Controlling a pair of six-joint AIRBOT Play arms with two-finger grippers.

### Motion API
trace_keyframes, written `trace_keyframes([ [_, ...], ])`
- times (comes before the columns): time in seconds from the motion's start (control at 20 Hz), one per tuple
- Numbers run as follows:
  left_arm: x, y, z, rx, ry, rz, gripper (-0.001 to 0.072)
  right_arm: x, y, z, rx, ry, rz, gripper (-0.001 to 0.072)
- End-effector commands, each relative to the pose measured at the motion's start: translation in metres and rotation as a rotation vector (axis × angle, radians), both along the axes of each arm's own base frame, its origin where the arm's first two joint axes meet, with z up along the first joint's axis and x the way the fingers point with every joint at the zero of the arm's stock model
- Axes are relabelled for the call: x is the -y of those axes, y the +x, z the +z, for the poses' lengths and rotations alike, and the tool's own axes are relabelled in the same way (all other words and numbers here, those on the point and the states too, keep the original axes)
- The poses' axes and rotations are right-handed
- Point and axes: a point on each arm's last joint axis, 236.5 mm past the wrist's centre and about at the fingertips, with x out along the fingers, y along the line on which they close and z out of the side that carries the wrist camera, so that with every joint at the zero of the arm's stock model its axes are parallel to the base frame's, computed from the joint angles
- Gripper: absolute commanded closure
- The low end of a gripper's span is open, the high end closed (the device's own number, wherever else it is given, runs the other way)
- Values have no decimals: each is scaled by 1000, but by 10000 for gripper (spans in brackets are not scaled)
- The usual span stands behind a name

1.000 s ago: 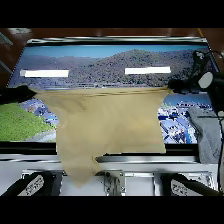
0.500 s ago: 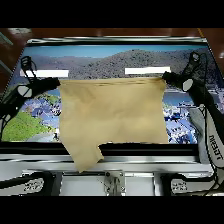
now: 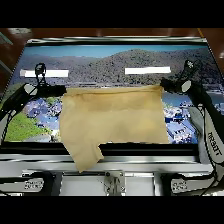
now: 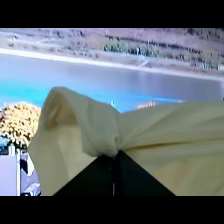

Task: Fold the shirts.

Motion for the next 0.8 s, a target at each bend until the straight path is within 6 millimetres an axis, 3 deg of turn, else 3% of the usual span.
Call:
trace_keyframes([
  [0.0, 7, -63, -19, -277, -6, -172, 670, -6, -64, -29, -296, 23, 67, 654],
  [0.1, 11, -85, -32, -387, -20, -205, 670, -9, -91, -50, -430, 22, 99, 654],
  [0.2, 10, -99, -50, -490, -33, -173, 670, -13, -103, -64, -501, 35, 110, 654],
  [0.35, 14, -115, -66, -590, -57, -171, 669, -14, -104, -68, -508, 39, 109, 654],
  [0.5, 13, -114, -68, -599, -65, -142, 668, -14, -104, -68, -510, 40, 107, 652],
  [0.55, 12, -113, -66, -602, -71, -126, 591, -14, -104, -67, -508, 41, 107, 588],
  [0.6, 10, -112, -63, -607, -77, -116, 354, -13, -103, -62, -497, 36, 108, 332],
  [0.65, 6, -111, -56, -612, -78, -113, 191, -10, -100, -55, -479, 25, 109, 100],
  [0.75, -8, -109, -34, -613, -73, -100, 178, 6, -97, -28, -437, -28, 110, 75],
])
